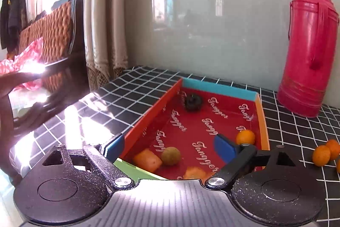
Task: Organize fruits
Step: 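Open the left gripper over the box to drop the yellow-green fruit, then move the right gripper to an orange and close on it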
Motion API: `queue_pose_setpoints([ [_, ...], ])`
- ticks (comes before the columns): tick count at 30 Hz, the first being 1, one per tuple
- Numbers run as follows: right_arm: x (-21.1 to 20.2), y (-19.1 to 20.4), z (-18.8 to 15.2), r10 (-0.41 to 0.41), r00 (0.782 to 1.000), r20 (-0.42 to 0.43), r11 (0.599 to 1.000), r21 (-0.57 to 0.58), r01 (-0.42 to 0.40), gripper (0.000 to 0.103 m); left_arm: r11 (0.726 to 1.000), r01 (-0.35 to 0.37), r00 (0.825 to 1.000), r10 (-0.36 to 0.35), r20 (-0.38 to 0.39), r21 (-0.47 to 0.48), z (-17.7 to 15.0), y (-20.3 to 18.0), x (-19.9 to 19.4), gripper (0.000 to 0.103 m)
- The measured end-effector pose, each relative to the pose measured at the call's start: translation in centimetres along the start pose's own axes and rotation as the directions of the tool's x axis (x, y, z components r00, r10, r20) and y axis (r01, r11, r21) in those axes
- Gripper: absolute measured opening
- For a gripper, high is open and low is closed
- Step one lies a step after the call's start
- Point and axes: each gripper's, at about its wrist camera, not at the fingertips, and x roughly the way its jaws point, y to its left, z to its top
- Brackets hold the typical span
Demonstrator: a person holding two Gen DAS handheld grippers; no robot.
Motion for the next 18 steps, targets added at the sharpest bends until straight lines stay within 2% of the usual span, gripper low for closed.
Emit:
queue_pose_setpoints([
  [4,1.5,1.4,0.0,0.089,0.994,-0.07,0.996,0.025,-0.087,0.097,0.999,-0.019,0.999,0.02,0.034,-0.033,0.1,1.9,-0.8,0.094],
  [6,2.2,2.1,-0.1,0.132,0.988,-0.086,0.991,0.04,-0.129,0.096,0.998,-0.049,0.996,0.052,0.066,-0.05,0.2,3.1,-1.3,0.095],
  [9,3.6,3.4,-0.1,0.153,0.981,-0.122,0.988,0.037,-0.15,0.092,0.991,-0.106,0.987,0.114,0.115,-0.078,0.5,5.2,-2.1,0.097],
  [10,4.2,3.7,-0.1,0.157,0.978,-0.139,0.987,0.04,-0.153,0.088,0.987,-0.129,0.982,0.14,0.128,-0.091,0.6,6.0,-2.3,0.099],
  [12,5.4,4.2,-0.2,0.167,0.969,-0.184,0.985,0.065,-0.157,0.07,0.979,-0.166,0.972,0.183,0.15,-0.117,0.6,7.6,-2.6,0.1],
  [13,5.9,4.2,-0.3,0.169,0.962,-0.213,0.984,0.085,-0.154,0.066,0.975,-0.183,0.967,0.202,0.156,-0.13,0.6,8.3,-2.7,0.101],
  [18,8.1,4.6,-1.2,0.154,0.942,-0.299,0.981,0.156,-0.111,0.06,0.959,-0.224,0.96,0.248,0.128,-0.176,0.2,11.8,-2.3,0.102],
])
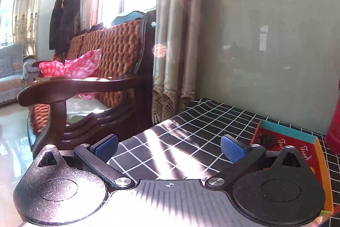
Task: Organize fruits
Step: 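Move the right gripper to an orange and close on it, then carry the orange over the box and open the right gripper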
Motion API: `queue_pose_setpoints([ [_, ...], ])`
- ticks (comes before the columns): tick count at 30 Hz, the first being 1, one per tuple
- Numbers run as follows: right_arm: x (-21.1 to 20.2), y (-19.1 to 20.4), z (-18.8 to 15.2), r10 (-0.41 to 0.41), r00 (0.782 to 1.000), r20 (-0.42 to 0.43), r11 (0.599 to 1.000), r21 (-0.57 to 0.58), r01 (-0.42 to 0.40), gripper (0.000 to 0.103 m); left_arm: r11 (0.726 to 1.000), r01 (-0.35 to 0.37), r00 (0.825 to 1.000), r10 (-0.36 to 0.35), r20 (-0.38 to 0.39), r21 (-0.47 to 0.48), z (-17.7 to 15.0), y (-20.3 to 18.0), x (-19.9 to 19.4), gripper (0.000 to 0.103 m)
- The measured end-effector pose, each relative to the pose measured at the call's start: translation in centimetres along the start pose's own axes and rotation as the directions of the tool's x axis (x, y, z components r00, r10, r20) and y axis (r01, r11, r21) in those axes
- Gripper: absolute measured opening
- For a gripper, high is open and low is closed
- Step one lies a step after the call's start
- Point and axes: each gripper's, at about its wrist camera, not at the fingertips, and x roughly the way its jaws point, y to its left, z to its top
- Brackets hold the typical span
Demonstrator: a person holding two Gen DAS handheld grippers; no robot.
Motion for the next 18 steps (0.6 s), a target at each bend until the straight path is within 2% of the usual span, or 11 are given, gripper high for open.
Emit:
queue_pose_setpoints([
  [7,1.8,0.1,0.9,-0.045,0.999,-0.003,0.999,0.018,0.045,0.055,0.999,-0.026,1.0,0.025,-0.008,-0.037,0.1,2.1,0.7,0.102],
  [8,1.8,0.0,0.9,-0.046,0.999,0.003,0.999,0.022,0.046,0.052,0.999,-0.024,1.0,0.024,-0.009,-0.04,0.1,2.3,0.8,0.102],
  [9,2.0,0.0,1.0,-0.039,0.999,0.007,0.999,0.028,0.039,0.042,0.999,-0.021,1.0,0.021,-0.011,-0.042,0.1,2.3,0.8,0.102],
  [11,2.3,-0.3,1.2,-0.031,0.999,0.008,0.999,0.039,0.031,0.031,0.999,-0.017,1.0,0.017,-0.015,-0.04,0.0,2.3,0.9,0.102],
  [15,2.3,-0.1,1.0,-0.028,0.999,0.02,0.999,0.018,0.028,0.03,0.999,-0.014,1.0,0.013,-0.014,-0.032,-0.1,2.1,0.7,0.102],
  [18,1.9,0.2,0.9,0.014,1.0,0.025,1.0,0.01,-0.014,0.029,0.999,-0.019,1.0,0.018,-0.016,-0.039,0.0,2.2,0.7,0.102],
])
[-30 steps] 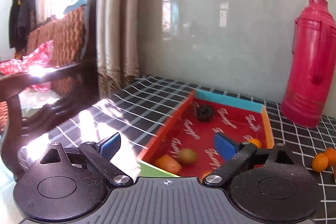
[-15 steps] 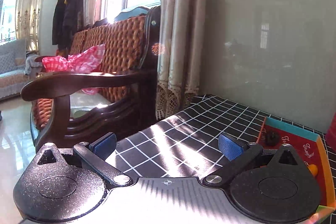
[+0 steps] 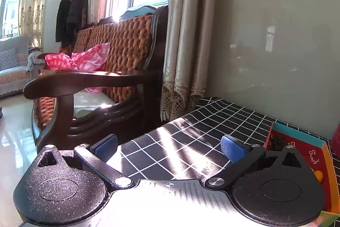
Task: Organize fruits
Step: 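Carry the orange over the box and open the right gripper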
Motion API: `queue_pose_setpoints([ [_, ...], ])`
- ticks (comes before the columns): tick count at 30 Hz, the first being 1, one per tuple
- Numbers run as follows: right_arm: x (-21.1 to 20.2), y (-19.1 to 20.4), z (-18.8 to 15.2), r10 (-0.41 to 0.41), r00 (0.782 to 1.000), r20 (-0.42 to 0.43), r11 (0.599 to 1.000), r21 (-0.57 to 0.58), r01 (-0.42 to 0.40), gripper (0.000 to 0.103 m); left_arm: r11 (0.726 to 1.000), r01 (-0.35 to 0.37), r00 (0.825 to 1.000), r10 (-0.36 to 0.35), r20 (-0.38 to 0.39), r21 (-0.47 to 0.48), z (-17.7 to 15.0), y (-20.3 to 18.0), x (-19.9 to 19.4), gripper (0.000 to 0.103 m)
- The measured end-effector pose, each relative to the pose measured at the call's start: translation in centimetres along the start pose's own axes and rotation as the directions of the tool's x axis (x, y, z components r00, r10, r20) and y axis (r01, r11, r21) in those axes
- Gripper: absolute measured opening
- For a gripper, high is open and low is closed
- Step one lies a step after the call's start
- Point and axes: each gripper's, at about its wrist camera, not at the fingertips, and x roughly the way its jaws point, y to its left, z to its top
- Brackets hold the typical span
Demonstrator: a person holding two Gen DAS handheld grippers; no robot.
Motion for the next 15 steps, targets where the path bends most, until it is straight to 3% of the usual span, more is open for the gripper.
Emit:
queue_pose_setpoints([
  [5,-2.6,2.3,-0.3,0.12,0.989,0.088,0.99,-0.081,-0.112,0.029,0.999,-0.026,1.0,0.026,-0.006,-0.021,0.0,0.5,0.0,0.102],
  [9,-4.6,4.5,-0.9,0.289,0.95,0.12,0.949,-0.165,-0.268,0.029,0.997,-0.061,0.998,0.06,-0.015,-0.039,-0.1,1.4,0.3,0.102],
  [15,-5.8,8.0,-1.8,0.463,0.885,0.059,0.857,-0.284,-0.429,0.029,0.991,-0.106,0.994,0.102,-0.046,-0.086,-0.2,3.0,0.9,0.102],
])
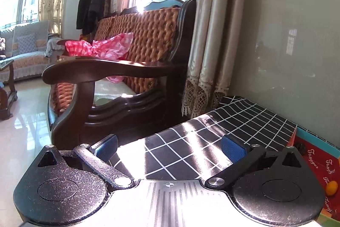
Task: Organize fruits
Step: 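Carry the orange over the box and open the right gripper, then move the left gripper to a small orange and close on it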
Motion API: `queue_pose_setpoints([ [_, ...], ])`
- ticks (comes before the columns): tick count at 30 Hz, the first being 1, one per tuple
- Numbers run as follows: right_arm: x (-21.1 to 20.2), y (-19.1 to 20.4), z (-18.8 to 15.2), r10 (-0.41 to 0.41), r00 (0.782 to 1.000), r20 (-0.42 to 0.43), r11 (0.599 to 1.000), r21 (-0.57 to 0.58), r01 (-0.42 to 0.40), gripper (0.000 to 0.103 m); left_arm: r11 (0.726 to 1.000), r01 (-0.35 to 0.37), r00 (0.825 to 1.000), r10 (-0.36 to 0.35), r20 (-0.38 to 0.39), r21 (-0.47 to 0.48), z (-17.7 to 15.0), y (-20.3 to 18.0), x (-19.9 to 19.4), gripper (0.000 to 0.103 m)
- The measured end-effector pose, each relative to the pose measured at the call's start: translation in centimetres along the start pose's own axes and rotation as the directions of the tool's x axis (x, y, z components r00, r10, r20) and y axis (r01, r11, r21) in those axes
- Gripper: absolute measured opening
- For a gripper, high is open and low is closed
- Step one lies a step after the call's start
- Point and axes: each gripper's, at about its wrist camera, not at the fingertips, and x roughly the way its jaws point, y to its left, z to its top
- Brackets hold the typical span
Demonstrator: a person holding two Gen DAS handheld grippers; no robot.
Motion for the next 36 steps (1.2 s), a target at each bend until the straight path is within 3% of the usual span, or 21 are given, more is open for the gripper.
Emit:
queue_pose_setpoints([
  [7,0.5,2.3,-0.1,0.058,0.997,-0.054,0.995,-0.075,-0.062,0.03,1.0,-0.007,1.0,0.007,0.005,0.005,0.0,0.2,0.1,0.102],
  [10,0.3,2.8,-0.2,0.054,0.997,-0.062,0.993,-0.1,-0.06,0.037,1.0,-0.002,1.0,0.002,0.005,0.015,-0.1,-0.1,0.1,0.102],
  [12,0.0,3.2,-0.3,0.027,0.999,-0.036,0.993,-0.11,-0.031,0.083,1.0,0.001,1.0,-0.001,0.007,0.023,-0.2,-0.4,0.0,0.102],
  [13,-0.3,3.2,-0.2,0.021,1.0,-0.014,0.993,-0.114,-0.023,0.088,1.0,0.002,1.0,-0.003,0.007,0.025,-0.2,-0.5,-0.1,0.102],
  [20,-1.2,2.5,0.4,-0.074,0.997,-0.015,0.993,-0.096,0.072,0.089,0.998,0.02,1.0,-0.021,0.009,0.053,-0.5,-1.6,-0.6,0.102],
  [26,-2.5,0.3,0.6,-0.211,0.977,-0.024,0.976,-0.06,0.209,0.094,0.992,0.066,0.997,-0.071,0.037,0.108,-1.1,-4.0,-2.0,0.102],
  [31,-4.3,-2.7,0.8,-0.318,0.948,-0.032,0.948,-0.019,0.317,0.097,0.974,0.136,0.987,-0.149,0.058,0.183,-2.0,-7.6,-3.9,0.102],
  [36,-7.1,-6.3,0.7,-0.45,0.893,-0.013,0.893,0.005,0.45,0.097,0.938,0.239,0.963,-0.262,0.063,0.252,-3.3,-11.8,-6.2,0.102],
])
